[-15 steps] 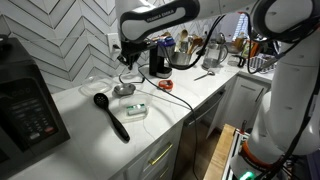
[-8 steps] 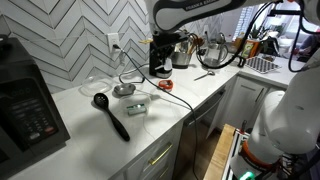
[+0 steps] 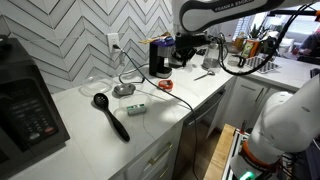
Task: Move the transparent measuring cup from the left to the right
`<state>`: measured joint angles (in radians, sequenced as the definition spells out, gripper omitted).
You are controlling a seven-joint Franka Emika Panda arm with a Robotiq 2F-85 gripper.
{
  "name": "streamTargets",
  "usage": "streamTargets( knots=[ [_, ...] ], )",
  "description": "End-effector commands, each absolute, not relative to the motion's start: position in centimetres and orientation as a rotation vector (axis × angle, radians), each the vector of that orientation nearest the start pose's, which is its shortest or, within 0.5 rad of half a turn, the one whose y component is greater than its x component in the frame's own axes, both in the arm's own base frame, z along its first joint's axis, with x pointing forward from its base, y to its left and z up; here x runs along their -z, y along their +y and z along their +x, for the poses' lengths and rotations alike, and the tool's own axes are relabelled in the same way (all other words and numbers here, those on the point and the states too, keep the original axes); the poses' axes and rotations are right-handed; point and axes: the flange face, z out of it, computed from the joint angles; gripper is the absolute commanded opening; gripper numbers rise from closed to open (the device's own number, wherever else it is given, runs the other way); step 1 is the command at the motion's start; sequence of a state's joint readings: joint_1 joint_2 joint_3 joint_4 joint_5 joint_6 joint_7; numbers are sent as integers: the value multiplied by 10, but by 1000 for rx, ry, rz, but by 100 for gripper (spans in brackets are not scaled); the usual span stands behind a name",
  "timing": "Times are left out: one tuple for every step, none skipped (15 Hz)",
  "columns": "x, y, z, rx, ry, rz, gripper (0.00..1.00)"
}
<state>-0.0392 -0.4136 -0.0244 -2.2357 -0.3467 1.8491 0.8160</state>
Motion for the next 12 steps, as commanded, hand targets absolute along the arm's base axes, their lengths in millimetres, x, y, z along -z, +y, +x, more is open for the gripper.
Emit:
streamTargets(
  knots=[
    [-539,-71,433,241,1375,-3153,1],
    [-538,-93,428,199,1362,-3187,1],
    [-538,-117,420,170,1309,-3229,1],
    [-535,-146,407,168,1223,-3255,1],
    [-533,-166,399,150,1168,-3267,1],
    [-534,-192,388,112,1171,-3278,1],
    [-534,-220,377,88,1160,-3272,1],
    [-535,-249,364,74,1151,-3253,1],
    [-536,-277,351,74,1150,-3215,1],
    [-536,-305,338,82,1156,-3183,1],
    [-537,-326,328,106,1156,-3143,1],
    [-537,-342,320,128,1165,-3091,1]
  ],
)
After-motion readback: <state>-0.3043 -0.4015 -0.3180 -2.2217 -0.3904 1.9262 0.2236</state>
